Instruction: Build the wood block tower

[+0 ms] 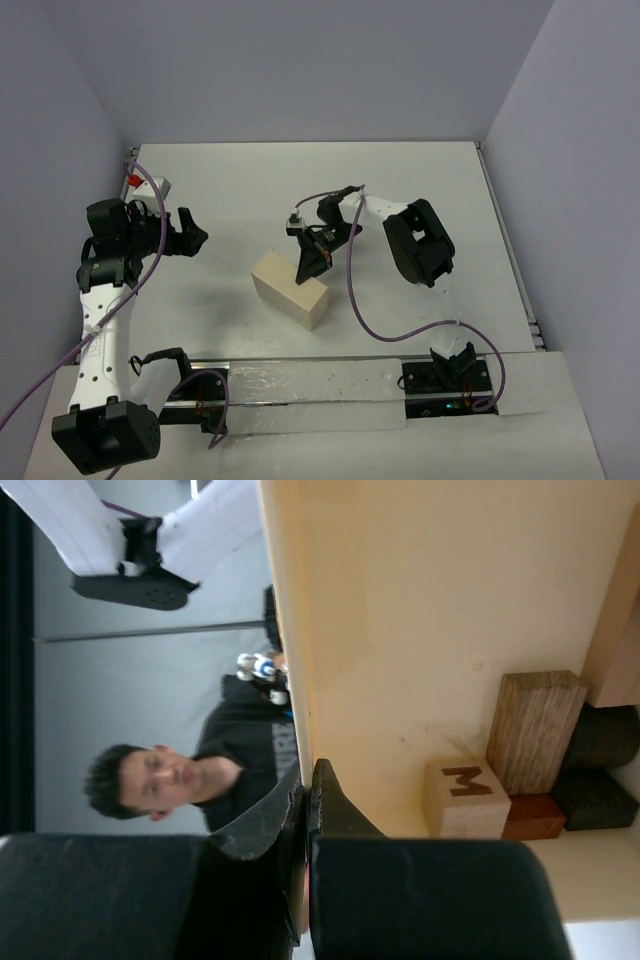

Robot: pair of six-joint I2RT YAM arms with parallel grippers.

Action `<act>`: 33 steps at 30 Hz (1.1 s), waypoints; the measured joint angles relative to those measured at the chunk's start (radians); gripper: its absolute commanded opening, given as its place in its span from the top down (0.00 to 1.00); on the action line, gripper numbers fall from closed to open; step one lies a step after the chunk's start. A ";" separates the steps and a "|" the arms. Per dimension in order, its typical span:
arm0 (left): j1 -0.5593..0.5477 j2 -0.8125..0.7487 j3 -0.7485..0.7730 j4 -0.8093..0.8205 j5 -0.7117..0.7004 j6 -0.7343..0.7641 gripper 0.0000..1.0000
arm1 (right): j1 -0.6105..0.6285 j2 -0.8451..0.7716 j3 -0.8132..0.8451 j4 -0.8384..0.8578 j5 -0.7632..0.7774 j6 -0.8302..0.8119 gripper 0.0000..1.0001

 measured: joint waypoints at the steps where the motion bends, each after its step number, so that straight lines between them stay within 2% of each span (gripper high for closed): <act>1: 0.000 0.000 0.000 0.000 0.000 -0.002 0.01 | 0.000 0.003 -0.001 0.015 -0.007 0.027 1.00; 11: 0.000 -0.002 -0.013 0.001 -0.002 -0.010 0.01 | -0.010 0.010 -0.006 0.222 -0.060 0.363 1.00; 16: 0.000 -0.002 -0.022 0.002 -0.005 -0.011 0.01 | -0.016 0.003 -0.024 0.390 -0.083 0.634 1.00; 20: 0.000 -0.002 -0.026 0.002 -0.006 -0.014 0.01 | -0.016 -0.015 -0.052 0.494 -0.083 0.791 1.00; 27: 0.000 -0.002 -0.027 0.002 -0.008 -0.015 0.01 | -0.018 -0.028 -0.069 0.573 -0.083 1.016 1.00; 33: 0.000 -0.006 -0.043 0.006 -0.023 -0.017 0.01 | -0.018 -0.028 -0.066 0.569 -0.082 1.188 1.00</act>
